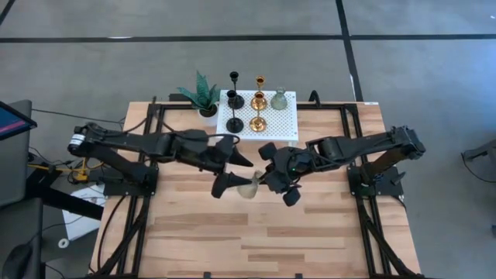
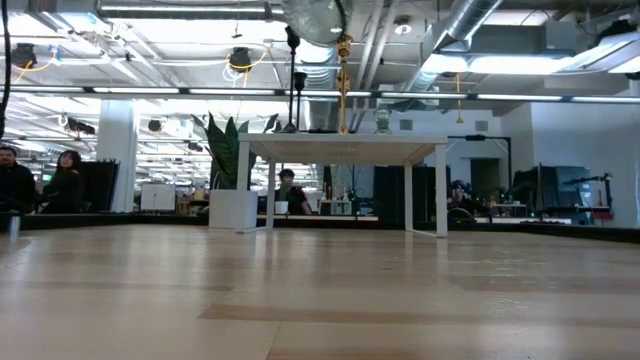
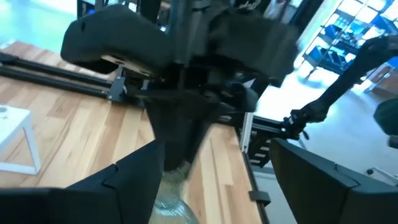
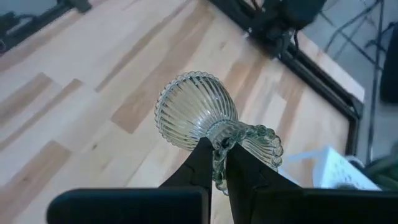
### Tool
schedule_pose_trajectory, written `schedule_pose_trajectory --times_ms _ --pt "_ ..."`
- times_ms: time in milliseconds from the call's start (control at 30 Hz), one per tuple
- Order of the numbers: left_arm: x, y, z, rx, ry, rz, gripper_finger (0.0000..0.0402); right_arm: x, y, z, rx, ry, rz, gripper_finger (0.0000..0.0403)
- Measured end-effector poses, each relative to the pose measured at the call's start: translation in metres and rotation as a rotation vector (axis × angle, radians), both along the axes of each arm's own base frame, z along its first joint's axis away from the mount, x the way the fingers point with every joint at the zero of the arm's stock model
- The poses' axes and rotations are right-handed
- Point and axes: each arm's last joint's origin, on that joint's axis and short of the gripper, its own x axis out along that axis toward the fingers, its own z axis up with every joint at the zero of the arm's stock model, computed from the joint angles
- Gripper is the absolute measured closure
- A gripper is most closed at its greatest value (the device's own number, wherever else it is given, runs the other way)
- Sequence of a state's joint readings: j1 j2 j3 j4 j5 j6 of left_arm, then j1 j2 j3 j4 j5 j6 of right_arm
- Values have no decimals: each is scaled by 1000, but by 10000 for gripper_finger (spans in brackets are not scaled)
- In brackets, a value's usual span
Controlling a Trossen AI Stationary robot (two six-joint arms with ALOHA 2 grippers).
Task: Pick & Place candle stick holders
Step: Align the green glass candle holder on the shelf with the other green glass candle holder
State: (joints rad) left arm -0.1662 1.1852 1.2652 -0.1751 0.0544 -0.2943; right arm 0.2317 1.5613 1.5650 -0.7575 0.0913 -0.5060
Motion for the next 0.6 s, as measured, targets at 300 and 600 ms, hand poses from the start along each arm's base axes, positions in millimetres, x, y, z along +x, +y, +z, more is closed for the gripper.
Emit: schedule_pose_trajectory --times_ms 300,600 --pt "-13 -1 5 0 -4 -12 134 -35 -14 22 -50 7 -143 392" --pt "-14 -4 -1 11 54 -25 184 -72 -45 41 -106 27 -342 392"
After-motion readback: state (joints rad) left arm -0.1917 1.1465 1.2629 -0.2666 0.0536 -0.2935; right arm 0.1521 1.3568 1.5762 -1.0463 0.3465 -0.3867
